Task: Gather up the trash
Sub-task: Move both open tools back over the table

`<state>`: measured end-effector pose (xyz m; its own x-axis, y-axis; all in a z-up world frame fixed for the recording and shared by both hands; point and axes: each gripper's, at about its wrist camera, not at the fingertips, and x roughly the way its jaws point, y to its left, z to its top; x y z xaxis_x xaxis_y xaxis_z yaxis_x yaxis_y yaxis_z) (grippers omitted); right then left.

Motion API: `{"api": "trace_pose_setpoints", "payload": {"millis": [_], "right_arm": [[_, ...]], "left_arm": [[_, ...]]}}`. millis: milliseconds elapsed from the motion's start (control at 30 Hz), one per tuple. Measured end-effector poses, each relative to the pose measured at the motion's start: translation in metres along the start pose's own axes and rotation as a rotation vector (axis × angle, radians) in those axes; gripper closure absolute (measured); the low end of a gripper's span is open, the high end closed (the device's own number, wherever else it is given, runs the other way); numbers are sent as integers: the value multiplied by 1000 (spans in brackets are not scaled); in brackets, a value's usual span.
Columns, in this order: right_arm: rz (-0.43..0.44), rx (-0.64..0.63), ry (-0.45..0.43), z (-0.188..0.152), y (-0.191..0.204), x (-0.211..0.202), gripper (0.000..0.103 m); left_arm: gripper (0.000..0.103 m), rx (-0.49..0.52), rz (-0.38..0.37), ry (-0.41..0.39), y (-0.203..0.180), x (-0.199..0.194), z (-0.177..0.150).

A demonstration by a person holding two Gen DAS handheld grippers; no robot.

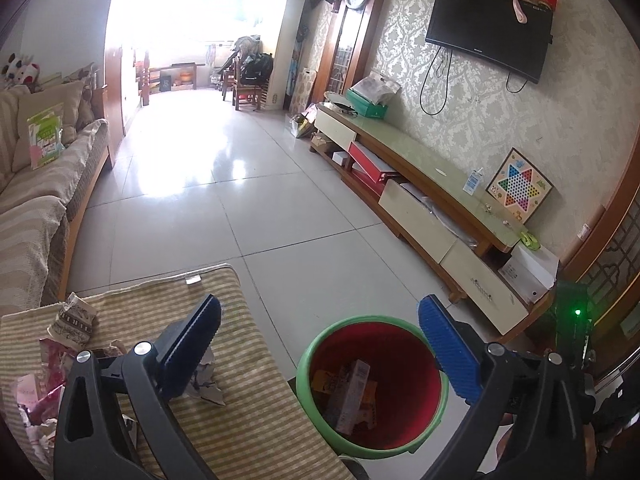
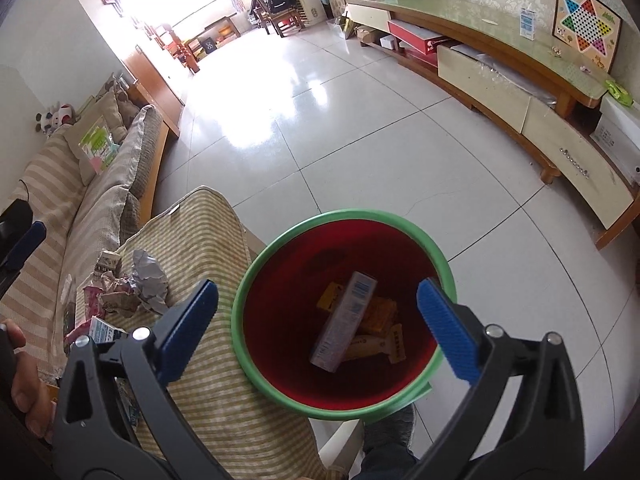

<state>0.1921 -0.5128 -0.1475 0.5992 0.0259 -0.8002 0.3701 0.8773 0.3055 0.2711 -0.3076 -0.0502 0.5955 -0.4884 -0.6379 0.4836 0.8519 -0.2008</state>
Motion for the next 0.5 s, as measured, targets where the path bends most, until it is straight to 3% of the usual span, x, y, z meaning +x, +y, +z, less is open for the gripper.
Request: {"api": "trace_pose_setpoints", "payload": {"millis": [500], "right_arm": [[1,-60,-53,-24,54,-38,5]], "left_arm": [[8,-61,28,-19,52,-70,-26]]}}
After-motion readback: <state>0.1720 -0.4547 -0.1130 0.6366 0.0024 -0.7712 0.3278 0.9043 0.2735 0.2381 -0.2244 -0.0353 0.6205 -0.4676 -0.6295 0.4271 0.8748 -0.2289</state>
